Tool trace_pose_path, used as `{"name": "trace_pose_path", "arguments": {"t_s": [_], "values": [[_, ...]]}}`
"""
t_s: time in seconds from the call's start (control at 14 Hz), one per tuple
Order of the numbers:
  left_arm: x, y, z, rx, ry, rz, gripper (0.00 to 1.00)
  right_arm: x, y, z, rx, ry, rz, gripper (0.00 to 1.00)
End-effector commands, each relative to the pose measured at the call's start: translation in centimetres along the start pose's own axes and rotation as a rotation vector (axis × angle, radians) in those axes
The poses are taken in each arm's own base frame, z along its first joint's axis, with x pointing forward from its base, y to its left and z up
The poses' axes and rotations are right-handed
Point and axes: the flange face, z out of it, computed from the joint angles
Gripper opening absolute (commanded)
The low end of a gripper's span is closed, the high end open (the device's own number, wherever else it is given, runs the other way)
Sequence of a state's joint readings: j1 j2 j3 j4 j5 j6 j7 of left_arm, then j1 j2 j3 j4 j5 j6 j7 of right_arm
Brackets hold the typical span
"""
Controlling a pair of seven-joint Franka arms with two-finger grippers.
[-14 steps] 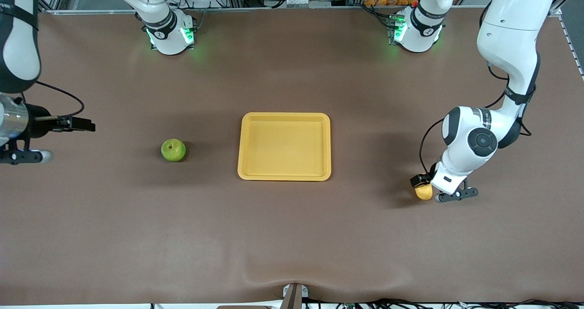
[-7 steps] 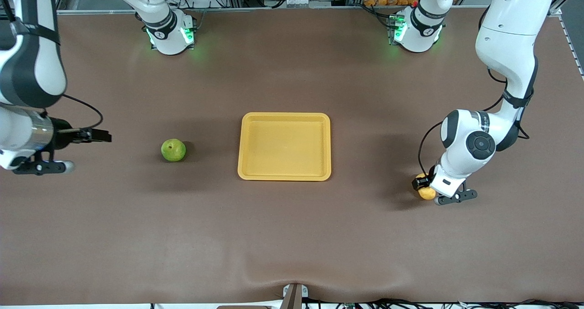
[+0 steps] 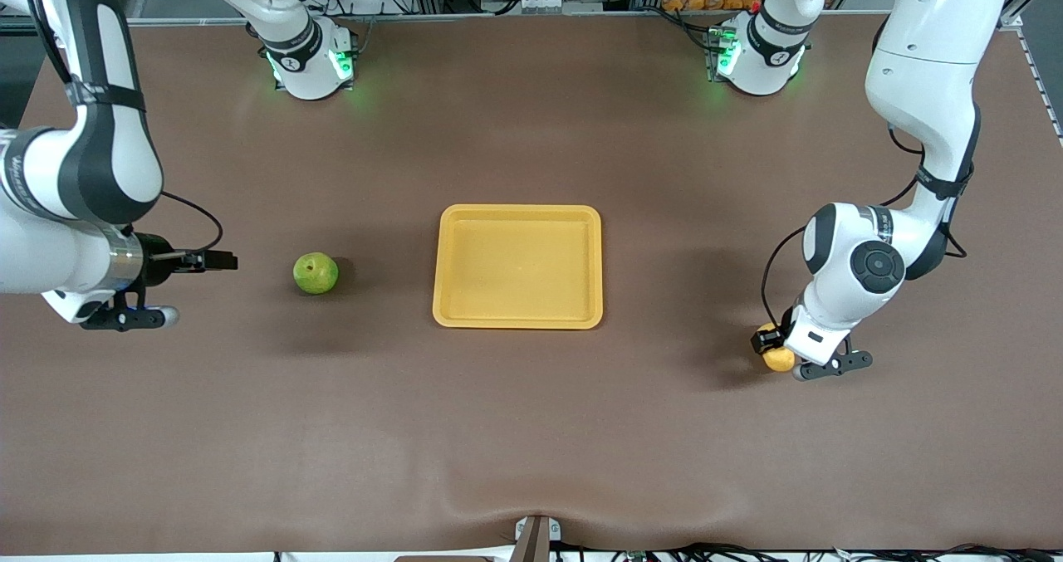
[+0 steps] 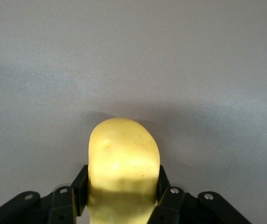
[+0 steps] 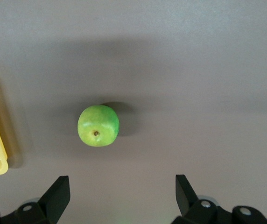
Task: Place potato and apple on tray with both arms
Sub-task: 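Close the left gripper on the potato while the right gripper reaches the apple, then carry the potato over the tray while the right gripper grasps the apple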
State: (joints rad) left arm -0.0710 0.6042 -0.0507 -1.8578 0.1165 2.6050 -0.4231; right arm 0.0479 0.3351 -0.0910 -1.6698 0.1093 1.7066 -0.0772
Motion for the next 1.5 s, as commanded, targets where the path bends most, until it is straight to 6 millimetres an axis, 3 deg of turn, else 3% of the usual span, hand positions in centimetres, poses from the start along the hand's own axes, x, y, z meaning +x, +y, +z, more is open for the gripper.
{"name": "trace_pose_path", "arguments": {"t_s": [0.0, 0.21, 0.36, 0.57, 0.93, 1.21, 1.43], "values": [[0.3, 0.8, -1.9, 0.004, 0.02, -0.017, 0.0, -0.1, -0.6, 2.6, 0.015, 0.004, 0.039, 1.0], [0.0, 2.0, -4.4, 0.019, 0.0, -0.037, 0.0, -0.2, -1.2, 5.0, 0.022, 0.005, 0.048, 1.0], [-1.2, 4.9, -6.0, 0.021, -0.019, -0.08, 0.0, 0.0, -1.5, 5.5, 0.018, 0.021, 0.057, 1.0], [-2.8, 8.8, -8.5, 0.016, -0.014, -0.1, 0.0, -0.1, -1.9, 8.5, 0.017, 0.042, 0.066, 1.0], [-6.6, 18.0, -11.3, -0.039, -0.02, -0.074, 0.0, -0.6, -4.1, 11.8, 0.036, 0.067, 0.054, 1.0], [-10.4, 24.8, -11.8, -0.077, -0.021, 0.0, 0.0, -1.0, -4.4, 14.1, 0.026, 0.081, 0.054, 1.0], [-13.0, 30.1, -11.1, -0.081, -0.031, 0.045, 0.0, -1.0, -5.8, 16.0, 0.015, 0.08, 0.081, 1.0]]}}
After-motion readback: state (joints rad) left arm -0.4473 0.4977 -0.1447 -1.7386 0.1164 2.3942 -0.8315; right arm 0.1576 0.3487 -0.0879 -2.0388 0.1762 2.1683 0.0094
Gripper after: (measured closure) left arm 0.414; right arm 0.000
